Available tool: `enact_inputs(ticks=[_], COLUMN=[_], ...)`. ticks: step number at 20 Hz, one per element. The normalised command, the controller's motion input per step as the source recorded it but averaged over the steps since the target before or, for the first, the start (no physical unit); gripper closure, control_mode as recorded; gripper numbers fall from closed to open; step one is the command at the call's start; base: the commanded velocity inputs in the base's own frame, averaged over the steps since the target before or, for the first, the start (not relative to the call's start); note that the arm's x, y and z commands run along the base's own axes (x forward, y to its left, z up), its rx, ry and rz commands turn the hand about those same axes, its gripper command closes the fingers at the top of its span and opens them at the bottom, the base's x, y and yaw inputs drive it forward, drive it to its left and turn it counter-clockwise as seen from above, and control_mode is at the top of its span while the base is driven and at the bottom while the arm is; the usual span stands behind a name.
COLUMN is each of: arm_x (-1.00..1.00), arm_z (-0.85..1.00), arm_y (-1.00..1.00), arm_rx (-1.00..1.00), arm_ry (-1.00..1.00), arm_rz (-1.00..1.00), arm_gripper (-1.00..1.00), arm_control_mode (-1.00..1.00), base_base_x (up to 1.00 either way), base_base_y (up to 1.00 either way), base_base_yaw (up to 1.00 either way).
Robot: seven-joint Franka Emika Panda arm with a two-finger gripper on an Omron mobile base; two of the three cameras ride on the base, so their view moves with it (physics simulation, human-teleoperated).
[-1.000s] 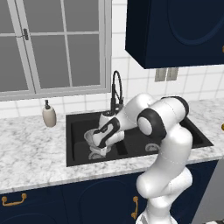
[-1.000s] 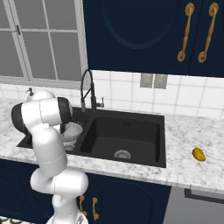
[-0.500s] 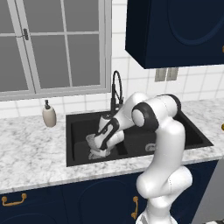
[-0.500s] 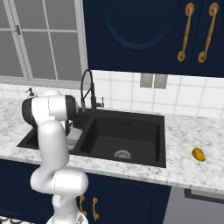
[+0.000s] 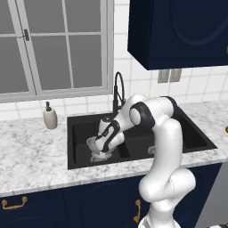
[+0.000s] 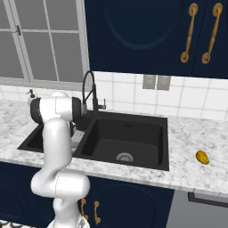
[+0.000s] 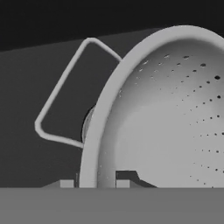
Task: Put the colander in the sink, put the mango in the colander, and turn on the sink faucet and pour water over the colander.
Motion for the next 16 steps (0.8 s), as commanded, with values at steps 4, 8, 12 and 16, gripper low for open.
enact_inputs(ticks=[4, 8, 12, 16], arm_x=[0.54, 0.44, 0.04, 0.02], arm_z=[-0.27, -0.22, -0.01, 0.00], arm_y=[0.00, 0.00, 0.00, -0.08], arm_rx=[0.00, 0.00, 0.00, 0.00], arm_ry=[0.00, 0.00, 0.00, -0.01], arm_rz=[0.00, 0.00, 0.00, 0.00], arm_gripper=[1.00, 1.00, -1.00, -1.00], arm_control_mode=[-1.00, -1.00, -1.00, -1.00], base_base_x=[0.00, 0.00, 0.00, 0.00], base_base_y=[0.00, 0.00, 0.00, 0.00], base_base_yaw=[0.00, 0.00, 0.00, 0.00])
